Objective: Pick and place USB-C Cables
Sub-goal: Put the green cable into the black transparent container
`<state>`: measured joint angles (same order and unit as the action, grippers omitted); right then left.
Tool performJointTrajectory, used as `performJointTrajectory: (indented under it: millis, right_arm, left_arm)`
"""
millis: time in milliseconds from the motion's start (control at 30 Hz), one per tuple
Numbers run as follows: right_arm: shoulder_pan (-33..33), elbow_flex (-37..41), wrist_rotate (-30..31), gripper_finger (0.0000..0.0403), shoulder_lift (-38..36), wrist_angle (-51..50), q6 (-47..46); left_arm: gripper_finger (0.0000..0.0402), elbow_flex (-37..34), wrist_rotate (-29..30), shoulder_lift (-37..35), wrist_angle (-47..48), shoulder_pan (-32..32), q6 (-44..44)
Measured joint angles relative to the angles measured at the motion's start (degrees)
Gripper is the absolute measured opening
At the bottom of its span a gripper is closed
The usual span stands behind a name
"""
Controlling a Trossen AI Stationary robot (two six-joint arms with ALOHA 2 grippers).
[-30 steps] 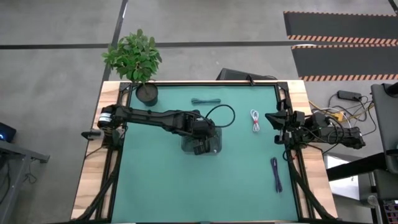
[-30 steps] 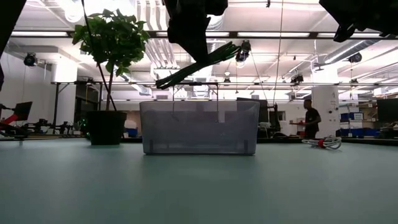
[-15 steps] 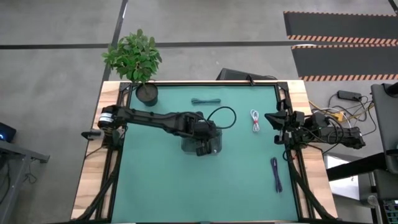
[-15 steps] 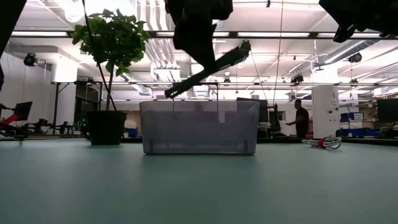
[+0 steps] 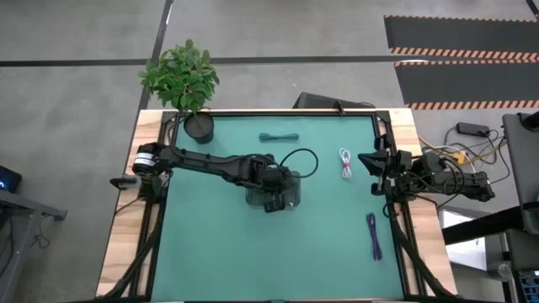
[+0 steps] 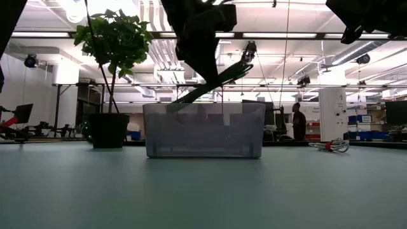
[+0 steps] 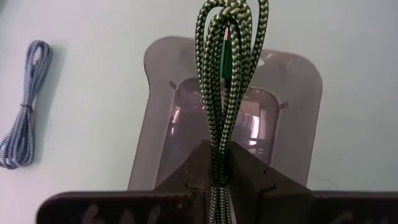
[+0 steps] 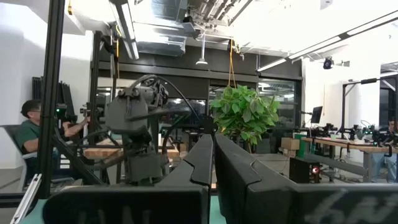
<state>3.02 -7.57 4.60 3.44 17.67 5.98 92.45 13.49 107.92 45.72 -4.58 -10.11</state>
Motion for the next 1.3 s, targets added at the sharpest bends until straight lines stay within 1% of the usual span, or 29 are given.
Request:
performJointTrajectory:
  millis: [333,1300]
  right_arm:
    - [0.0,0.0,0.0,0.0009,0.0,-0.3,0.0]
    - [0.0,-0.3,0.0,0.0009,0.0,-1.2,0.0]
  left_arm:
    - [0.0019,-0.6,0.0,0.0,-2.2,0.0,0.1]
    - [0.0019,-0.6,0.0,0.0,-2.3,0.0,-1.6]
